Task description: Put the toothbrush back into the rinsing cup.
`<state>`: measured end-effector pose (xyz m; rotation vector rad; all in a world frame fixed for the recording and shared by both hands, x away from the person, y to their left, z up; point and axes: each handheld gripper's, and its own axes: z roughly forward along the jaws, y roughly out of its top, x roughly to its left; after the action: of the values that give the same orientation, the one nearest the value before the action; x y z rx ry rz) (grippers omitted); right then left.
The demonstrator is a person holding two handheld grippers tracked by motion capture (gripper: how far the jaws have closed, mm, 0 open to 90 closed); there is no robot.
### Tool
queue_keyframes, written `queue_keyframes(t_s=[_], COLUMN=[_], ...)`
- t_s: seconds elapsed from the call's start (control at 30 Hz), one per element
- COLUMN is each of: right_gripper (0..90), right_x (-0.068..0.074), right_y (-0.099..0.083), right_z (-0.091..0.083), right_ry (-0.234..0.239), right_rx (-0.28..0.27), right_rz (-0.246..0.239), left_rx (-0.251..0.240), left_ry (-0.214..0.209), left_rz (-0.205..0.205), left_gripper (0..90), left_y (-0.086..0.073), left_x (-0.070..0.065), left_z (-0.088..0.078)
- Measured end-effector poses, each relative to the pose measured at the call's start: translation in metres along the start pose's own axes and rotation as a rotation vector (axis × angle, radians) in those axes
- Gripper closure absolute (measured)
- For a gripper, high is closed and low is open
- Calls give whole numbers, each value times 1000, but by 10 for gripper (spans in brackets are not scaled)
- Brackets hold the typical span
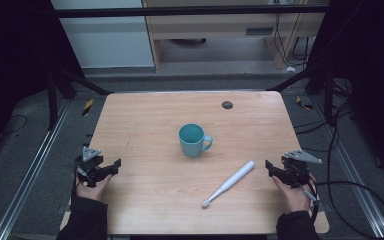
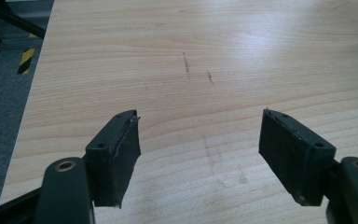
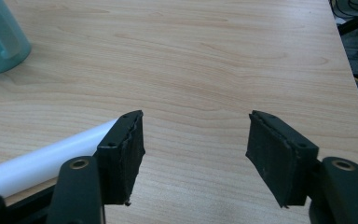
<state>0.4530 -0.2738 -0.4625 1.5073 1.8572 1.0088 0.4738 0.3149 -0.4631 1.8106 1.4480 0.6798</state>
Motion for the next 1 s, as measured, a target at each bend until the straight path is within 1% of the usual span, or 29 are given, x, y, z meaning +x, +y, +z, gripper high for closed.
queue_keyframes(t_s=[0.1, 0.13, 0.23, 0.27, 0.3, 0.33, 0.37, 0.4, 0.43, 0.5, 0.53, 0.57, 0.67, 0.7, 0.73, 0.8, 0.87, 0.93, 0.97, 1.0], right_gripper=[385, 414, 467, 484, 484, 528, 544, 544, 584, 617, 617, 657, 723, 723, 770, 787, 854, 884, 884, 897], right_x=[2, 4, 9, 10, 10, 14, 18, 18, 23, 29, 29, 34, 41, 41, 46, 48, 56, 58, 58, 60], right_y=[1, 2, 4, 5, 5, 7, 8, 8, 9, 11, 11, 14, 17, 17, 20, 20, 22, 23, 23, 25], right_z=[-1, -2, -3, -3, -3, -4, -4, -4, -3, -2, -2, -1, 1, 1, 6, 8, 16, 20, 20, 26], right_ry=[9, 20, 37, 38, 38, 57, 76, 76, 87, 105, 105, 114, 127, 127, 137, 136, 142, 139, 139, 135], right_rx=[0, 1, 5, 5, 5, -2, -2, -2, 3, 8, 8, 8, 12, 12, 23, 33, 56, 59, 59, 70], right_rz=[-10, -21, -31, -47, -47, -45, -42, -42, -61, -77, -77, -95, -109, -109, -126, -132, -157, -172, -172, -174], left_rx=[-4, -7, -9, -7, -7, -7, -2, -2, 7, 10, 10, 11, 16, 16, 20, 20, 20, 21, 21, 21], left_ry=[-9, -14, -26, -28, -28, -29, -29, -29, -29, -29, -29, -29, -29, -29, -30, -30, -30, -30, -30, -28], left_rz=[-1, -4, -7, -2, -2, 2, 4, 4, 3, 4, 4, 2, 3, 3, 4, 5, 4, 4, 4, 4], left_gripper=[292, 303, 324, 330, 332, 337, 340, 341, 344, 347, 348, 349, 358, 363, 366, 368, 374, 376, 377, 378], left_y=[0, -1, -2, -2, -2, -2, -2, -2, -2, -2, -2, -2, -3, -3, -3, -3, -3, -3, -3, -3], left_x=[0, 0, 0, -1, -1, -1, -1, -1, -2, -1, -1, -1, -2, -2, -2, -2, -2, -2, -2, -2], left_z=[0, 0, -1, -1, -1, -1, 0, 0, 0, 1, 1, 1, 2, 2, 3, 3, 3, 3, 3, 2])
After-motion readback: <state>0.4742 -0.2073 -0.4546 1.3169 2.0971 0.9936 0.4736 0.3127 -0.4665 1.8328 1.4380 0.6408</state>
